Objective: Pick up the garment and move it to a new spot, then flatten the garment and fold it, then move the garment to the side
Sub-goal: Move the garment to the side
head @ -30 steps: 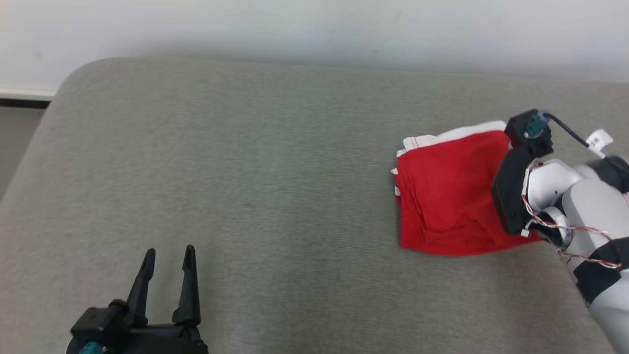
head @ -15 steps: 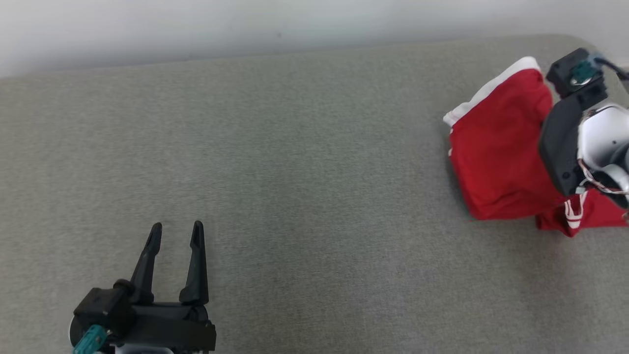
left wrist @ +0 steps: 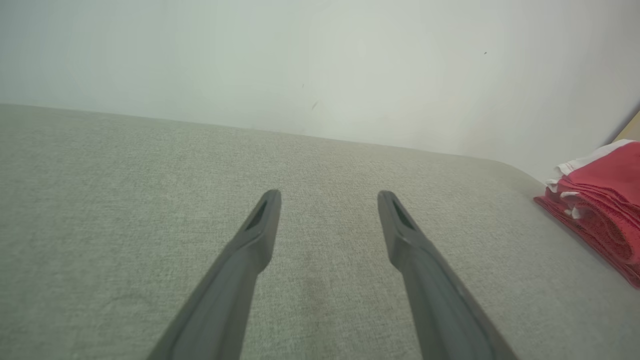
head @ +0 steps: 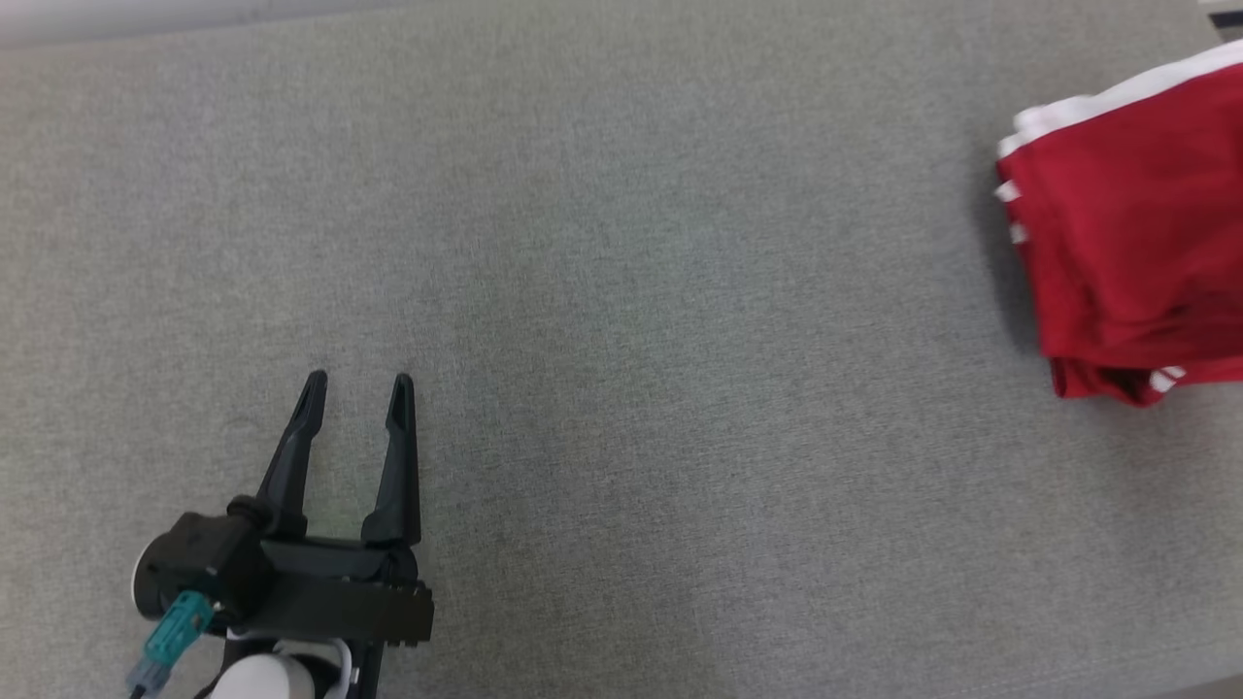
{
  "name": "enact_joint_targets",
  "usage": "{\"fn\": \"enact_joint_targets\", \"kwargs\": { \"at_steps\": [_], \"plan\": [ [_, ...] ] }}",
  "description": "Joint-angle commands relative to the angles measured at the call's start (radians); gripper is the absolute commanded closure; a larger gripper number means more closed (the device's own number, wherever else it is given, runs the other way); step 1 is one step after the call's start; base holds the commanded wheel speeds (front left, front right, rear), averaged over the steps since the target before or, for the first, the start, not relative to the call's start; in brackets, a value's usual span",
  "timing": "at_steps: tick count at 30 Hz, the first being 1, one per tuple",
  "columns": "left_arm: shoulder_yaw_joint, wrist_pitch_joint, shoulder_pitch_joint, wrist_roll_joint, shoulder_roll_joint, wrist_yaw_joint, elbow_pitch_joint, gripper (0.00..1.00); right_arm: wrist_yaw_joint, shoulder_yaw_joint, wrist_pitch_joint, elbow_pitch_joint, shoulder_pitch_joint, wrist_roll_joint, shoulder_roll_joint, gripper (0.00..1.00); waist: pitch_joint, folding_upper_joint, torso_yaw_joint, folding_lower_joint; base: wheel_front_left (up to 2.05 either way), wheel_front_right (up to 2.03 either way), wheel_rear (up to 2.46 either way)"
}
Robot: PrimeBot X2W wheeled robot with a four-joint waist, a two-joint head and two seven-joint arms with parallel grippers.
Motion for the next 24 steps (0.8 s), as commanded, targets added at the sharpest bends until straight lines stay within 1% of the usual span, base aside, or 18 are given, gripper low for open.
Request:
{"fn": "enact_joint_targets", "kwargs": {
  "at_steps": [1, 4, 6, 7, 8, 9, 13, 17, 21, 23, 24],
  "plan": [
    [-0.001, 0.000, -0.023, 0.009, 0.002, -0.004, -0.003, 0.00, 0.000, -0.017, -0.028, 0.022, 0.001, -0.021, -0.017, 1.00, 0.028, -0.0002, 0.015, -0.0002, 0.00, 0.00, 0.00],
    [-0.006, 0.000, -0.036, 0.012, 0.002, -0.007, -0.001, 0.00, 0.000, -0.038, -0.062, 0.060, 0.008, -0.046, -0.027, 1.00, 0.040, -0.0002, 0.028, -0.0002, 0.00, 0.00, 0.00],
    [-0.009, 0.000, -0.048, 0.016, 0.002, -0.012, -0.003, 0.00, 0.000, -0.073, -0.096, 0.097, 0.012, -0.073, -0.026, 1.00, 0.049, -0.0002, 0.040, -0.0002, 0.00, 0.00, 0.00],
    [-0.010, 0.000, -0.053, 0.017, 0.002, -0.014, -0.003, 0.00, 0.000, -0.086, -0.110, 0.110, 0.020, -0.087, -0.017, 0.80, 0.052, -0.0002, 0.045, -0.0002, 0.00, 0.00, 0.00],
    [-0.010, 0.000, -0.056, 0.018, 0.002, -0.015, -0.004, 0.00, 0.000, -0.100, -0.120, 0.125, 0.029, -0.098, -0.011, 0.32, 0.053, -0.0002, 0.049, -0.0002, 0.00, 0.00, 0.00],
    [-0.008, 0.000, -0.056, 0.020, 0.002, -0.016, -0.003, 0.00, 0.000, -0.115, -0.131, 0.136, 0.034, -0.110, -0.003, 0.00, 0.053, -0.0002, 0.052, -0.0002, 0.00, 0.00, 0.00],
    [0.003, 0.000, -0.048, 0.028, 0.002, -0.017, -0.001, 0.00, 0.000, -0.162, -0.205, 0.155, 0.047, -0.172, 0.025, 0.00, 0.043, -0.0002, 0.056, -0.0002, 0.00, 0.00, 0.00],
    [0.018, 0.000, -0.031, 0.026, 0.002, -0.016, 0.000, 0.00, 0.000, -0.198, -0.269, 0.153, 0.064, -0.206, 0.079, 0.00, 0.010, -0.0002, 0.056, -0.0002, 0.00, 0.00, 0.00],
    [0.027, 0.000, -0.010, 0.017, 0.001, -0.001, 0.001, 0.00, 0.000, -0.245, -0.364, 0.128, 0.099, -0.186, 0.139, 0.00, -0.041, -0.0002, 0.059, -0.0002, 0.00, 0.00, 0.00],
    [0.032, 0.000, 0.007, 0.016, 0.002, 0.003, 0.008, 0.00, 0.000, -0.266, -0.419, 0.110, 0.124, -0.194, 0.165, 0.00, -0.073, -0.0002, 0.061, -0.0002, 0.00, 0.00, 0.00],
    [0.038, 0.000, 0.016, 0.015, 0.002, 0.006, 0.006, 0.00, 0.000, -0.291, -0.454, 0.100, 0.136, -0.179, 0.194, 0.00, -0.090, -0.0002, 0.061, -0.0002, 0.00, 0.00, 0.00]
  ]
}}
